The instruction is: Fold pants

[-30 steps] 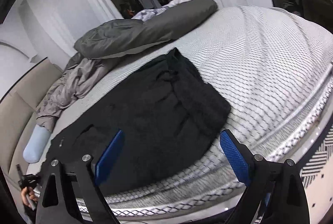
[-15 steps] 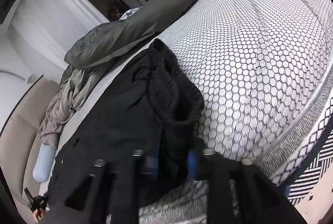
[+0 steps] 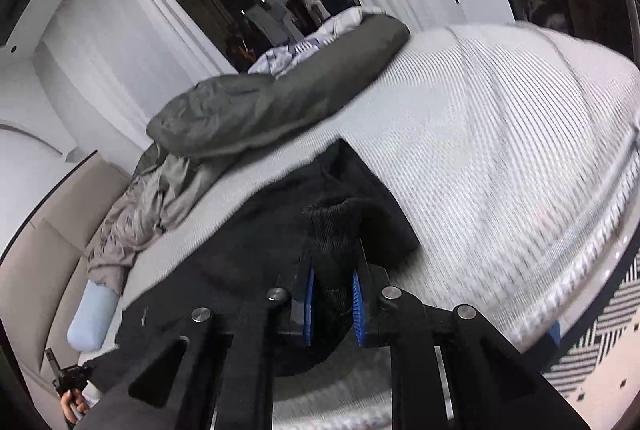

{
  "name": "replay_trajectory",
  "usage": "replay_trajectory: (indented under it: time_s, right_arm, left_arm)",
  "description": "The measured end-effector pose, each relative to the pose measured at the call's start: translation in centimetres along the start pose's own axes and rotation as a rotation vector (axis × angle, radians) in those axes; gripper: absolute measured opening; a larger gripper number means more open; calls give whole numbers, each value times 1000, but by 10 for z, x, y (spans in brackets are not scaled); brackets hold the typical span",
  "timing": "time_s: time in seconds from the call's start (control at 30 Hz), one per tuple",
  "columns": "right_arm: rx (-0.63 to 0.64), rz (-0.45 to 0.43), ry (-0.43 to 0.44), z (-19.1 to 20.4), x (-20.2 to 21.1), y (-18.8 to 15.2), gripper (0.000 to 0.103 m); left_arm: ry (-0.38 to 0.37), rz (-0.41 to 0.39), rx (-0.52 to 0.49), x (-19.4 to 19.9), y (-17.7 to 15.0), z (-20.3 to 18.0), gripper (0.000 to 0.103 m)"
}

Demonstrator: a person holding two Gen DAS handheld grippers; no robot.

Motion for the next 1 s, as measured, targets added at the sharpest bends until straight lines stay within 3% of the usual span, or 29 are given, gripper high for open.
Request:
replay_trajectory:
  time_s: [0.17, 0.27, 0.3, 0.33, 0.37, 0.4, 0.43, 0.5, 0.53, 0.57, 0.7, 0.8, 0.83, 0.9, 1.0]
  right_arm:
    - [58, -38, -74, 42, -47, 80, 13]
    - [79, -49, -155, 65, -88, 131, 13]
    - [77, -34, -190, 71, -107, 148, 15]
    - [71, -14, -236, 75, -127, 162, 26]
    - [58, 10, -291, 75, -142, 171, 38]
    - [47, 16, -323, 73, -149, 175, 43]
    - [33, 13, -334, 72, -151, 176, 51]
    - [32, -10, -327, 72, -146, 167, 69]
    - [57, -10, -314, 72, -143, 160, 80]
    - [90, -8, -302, 72, -140, 151, 83]
    - [140, 42, -257, 58, -132, 108, 83]
    - [100, 86, -177, 42, -124, 76, 83]
    - [93, 99, -152, 40, -121, 65, 83]
    - [83, 96, -109, 38, -113, 44, 83]
    - [69, 105, -61, 40, -105, 19, 83]
  left_arm:
    - [37, -15, -54, -34, 80, -51, 1]
    - [131, -10, -61, -71, 128, -84, 3]
    - [162, -8, -56, -83, 140, -92, 14]
    - [218, 2, -48, -96, 150, -97, 24]
    - [260, 6, -33, -105, 156, -99, 51]
    - [292, 9, -8, -109, 158, -99, 65]
    - [278, 2, 8, -109, 156, -99, 76]
    - [240, -5, -12, -106, 149, -99, 82]
    - [240, 3, -32, -103, 144, -98, 83]
    - [246, 9, -48, -101, 138, -95, 83]
    - [175, 8, -91, -90, 109, -84, 83]
    - [151, 70, -74, -109, 89, -70, 81]
    - [132, 100, -54, -121, 84, -66, 78]
    - [100, 162, -13, -146, 78, -59, 59]
    - [116, 203, 10, -180, 75, -57, 57]
Point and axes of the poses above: each gripper's, at about its wrist camera, not at the fingertips, and x roughly against the way its jaws point, z to its left, y to its top, the point moved 5 cm from there along -x, roughly the way its jaws point, and after that the axes turned 9 degrees about z, right-handed, at the moved point
